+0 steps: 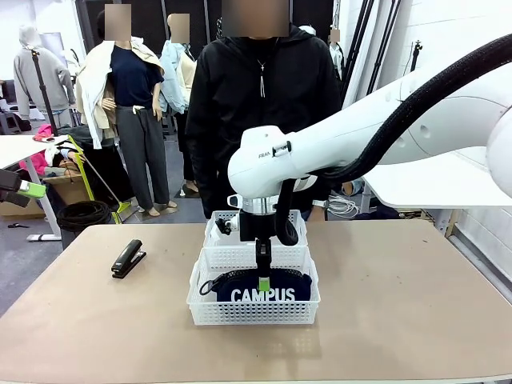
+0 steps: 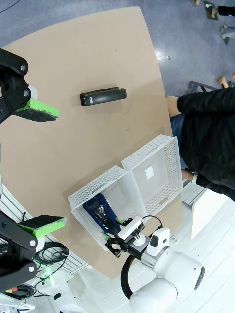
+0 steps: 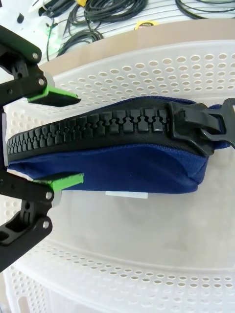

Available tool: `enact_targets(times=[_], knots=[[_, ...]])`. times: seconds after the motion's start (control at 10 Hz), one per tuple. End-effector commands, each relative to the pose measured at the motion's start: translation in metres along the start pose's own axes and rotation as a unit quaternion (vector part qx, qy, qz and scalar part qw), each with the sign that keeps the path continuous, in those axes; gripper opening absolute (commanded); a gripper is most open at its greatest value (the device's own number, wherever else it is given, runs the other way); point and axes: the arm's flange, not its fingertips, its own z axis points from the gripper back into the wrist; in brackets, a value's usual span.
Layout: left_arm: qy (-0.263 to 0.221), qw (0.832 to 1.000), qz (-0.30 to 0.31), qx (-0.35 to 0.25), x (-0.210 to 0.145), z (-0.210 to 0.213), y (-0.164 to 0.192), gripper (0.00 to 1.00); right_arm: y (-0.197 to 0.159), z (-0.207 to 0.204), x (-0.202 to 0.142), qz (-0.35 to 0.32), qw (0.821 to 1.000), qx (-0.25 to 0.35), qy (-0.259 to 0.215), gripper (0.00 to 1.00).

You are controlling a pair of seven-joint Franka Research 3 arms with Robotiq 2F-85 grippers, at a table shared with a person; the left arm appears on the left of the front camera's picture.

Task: Distribute items into two baskets.
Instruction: Place the picked Pencil pouch into the Organizing basket as instructed by the person.

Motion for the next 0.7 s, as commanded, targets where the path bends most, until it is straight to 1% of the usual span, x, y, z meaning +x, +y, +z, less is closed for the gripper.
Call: enact_targets(times=[0.0, 0.3, 0.5, 0.6], knots=[[-0.006, 1.000, -0.007, -0.008, -0.001, 0.001, 0.003, 1.00, 0.006, 0.008, -0.007, -0.005, 1.000, -0.023, -0.008, 1.00], [-0.006, 1.000, -0.007, -0.008, -0.001, 0.001, 0.003, 1.00, 0.013, 0.024, -0.008, -0.019, 0.999, -0.050, 0.005, 1.00], [-0.006, 1.000, -0.007, -0.008, -0.001, 0.001, 0.003, 1.00, 0.013, 0.026, -0.009, -0.015, 0.999, -0.031, 0.013, 1.00], [-0.006, 1.000, -0.007, -0.008, -0.001, 0.001, 0.003, 1.00, 0.008, 0.032, -0.003, -0.008, 0.999, -0.033, -0.006, 1.00]])
